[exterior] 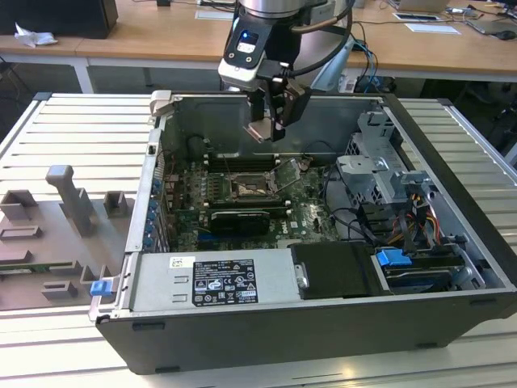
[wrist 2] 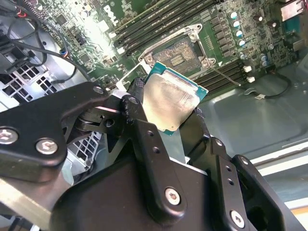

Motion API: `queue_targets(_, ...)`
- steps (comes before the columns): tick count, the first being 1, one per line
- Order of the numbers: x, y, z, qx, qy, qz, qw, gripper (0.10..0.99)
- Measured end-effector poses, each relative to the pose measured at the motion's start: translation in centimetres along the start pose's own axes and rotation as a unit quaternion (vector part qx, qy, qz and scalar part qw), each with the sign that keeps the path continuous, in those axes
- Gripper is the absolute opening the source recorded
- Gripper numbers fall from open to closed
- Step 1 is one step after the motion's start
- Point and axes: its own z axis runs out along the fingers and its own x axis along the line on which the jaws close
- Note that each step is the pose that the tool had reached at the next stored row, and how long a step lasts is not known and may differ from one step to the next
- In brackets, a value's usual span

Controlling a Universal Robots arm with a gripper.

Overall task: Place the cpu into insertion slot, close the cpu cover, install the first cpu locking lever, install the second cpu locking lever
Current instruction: 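Place the cpu into insertion slot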

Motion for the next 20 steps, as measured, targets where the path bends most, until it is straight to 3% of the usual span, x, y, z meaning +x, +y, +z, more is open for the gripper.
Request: queue_targets(20,-0.02,-0.08,0.83,0.0017,0.001,0.001,1.0,0.541)
